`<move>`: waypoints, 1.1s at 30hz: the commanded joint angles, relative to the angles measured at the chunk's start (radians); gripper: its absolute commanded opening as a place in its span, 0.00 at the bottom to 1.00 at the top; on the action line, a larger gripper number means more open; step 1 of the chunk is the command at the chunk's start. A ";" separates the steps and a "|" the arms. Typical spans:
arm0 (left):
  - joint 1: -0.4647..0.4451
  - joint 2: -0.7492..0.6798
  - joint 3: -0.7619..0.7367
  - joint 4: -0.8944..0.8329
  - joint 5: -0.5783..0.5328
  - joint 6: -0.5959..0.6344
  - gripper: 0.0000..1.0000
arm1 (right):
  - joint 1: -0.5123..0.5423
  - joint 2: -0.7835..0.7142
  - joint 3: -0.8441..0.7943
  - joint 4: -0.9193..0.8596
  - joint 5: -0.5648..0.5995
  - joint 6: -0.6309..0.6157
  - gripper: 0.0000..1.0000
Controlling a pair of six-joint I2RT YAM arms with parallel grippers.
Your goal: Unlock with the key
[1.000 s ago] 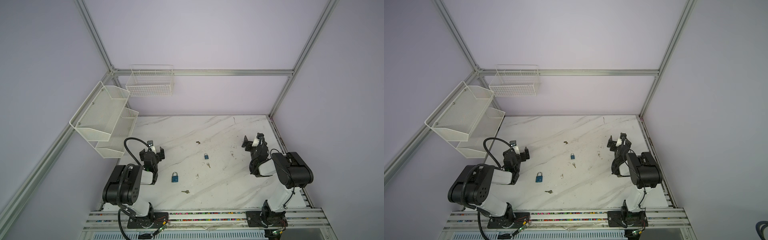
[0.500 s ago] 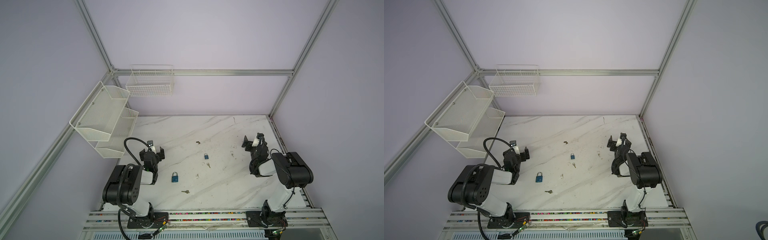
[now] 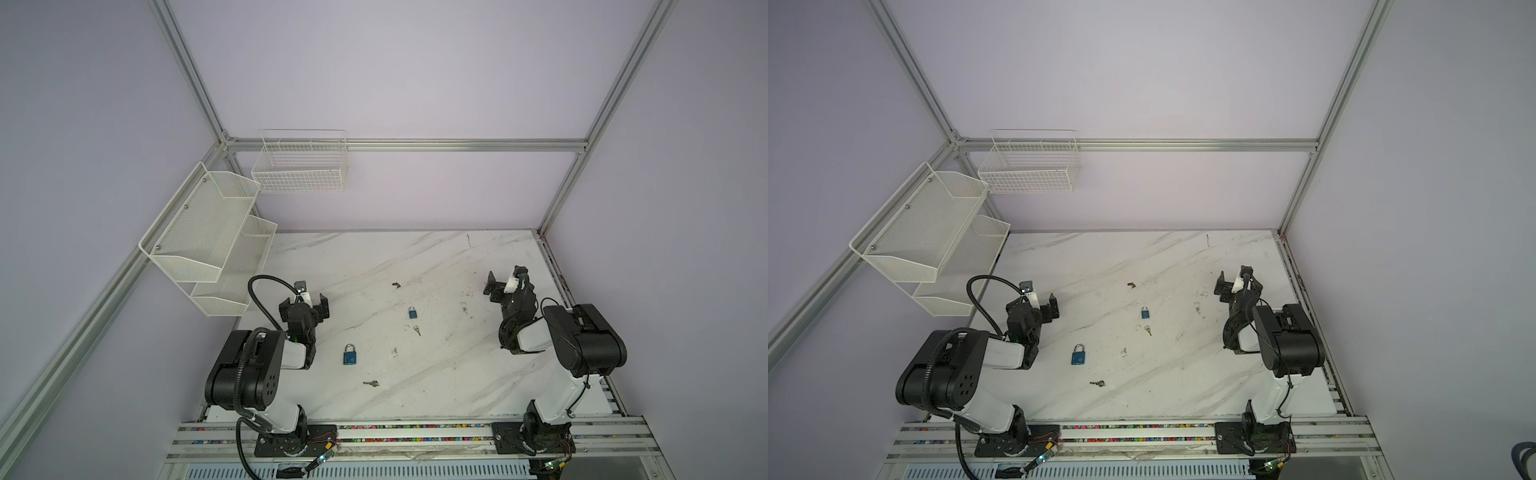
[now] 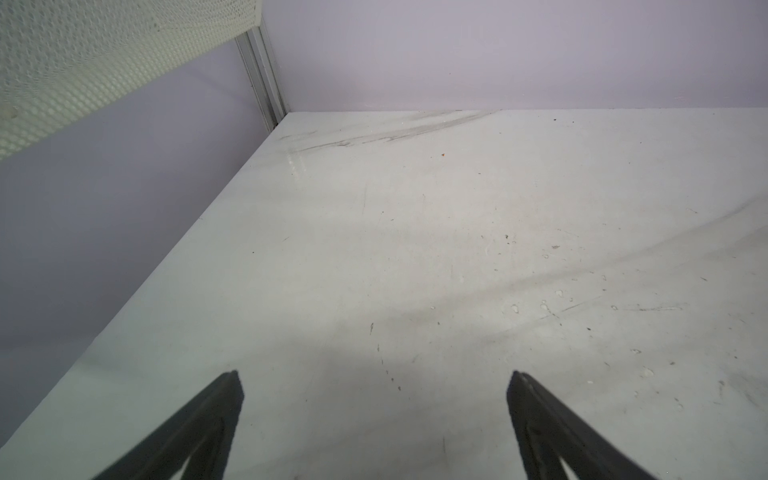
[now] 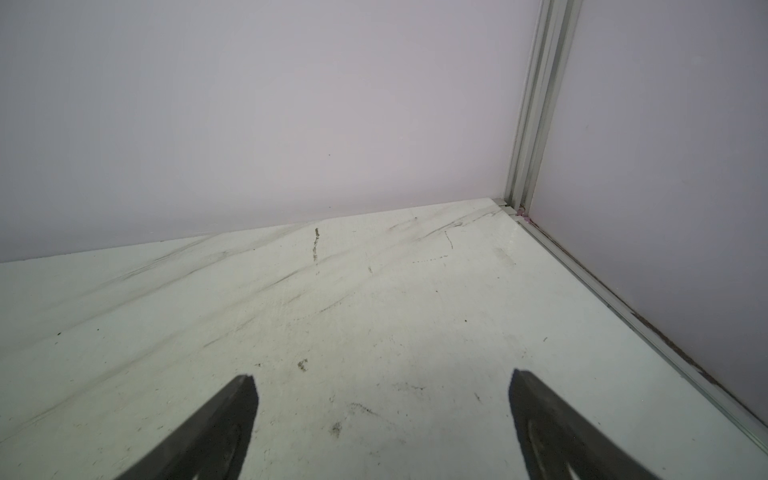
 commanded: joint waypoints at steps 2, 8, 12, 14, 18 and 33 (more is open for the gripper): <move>0.004 -0.013 0.020 0.061 0.004 0.015 1.00 | 0.004 -0.011 0.002 0.051 -0.007 -0.019 0.97; 0.005 -0.017 0.013 0.068 0.013 0.017 1.00 | 0.005 -0.016 -0.001 0.058 -0.017 -0.017 0.97; 0.006 -0.058 -0.014 0.088 0.009 0.015 1.00 | 0.005 -0.062 -0.007 0.032 0.001 -0.004 0.97; 0.005 -0.093 -0.018 0.064 0.003 0.015 1.00 | 0.005 -0.092 -0.004 -0.006 0.001 0.002 0.97; 0.005 -0.219 -0.025 -0.037 -0.005 -0.006 1.00 | 0.005 -0.140 0.022 -0.085 0.002 0.014 0.97; 0.006 -0.517 0.150 -0.603 0.062 -0.385 1.00 | 0.003 -0.411 0.189 -0.685 0.085 0.461 0.97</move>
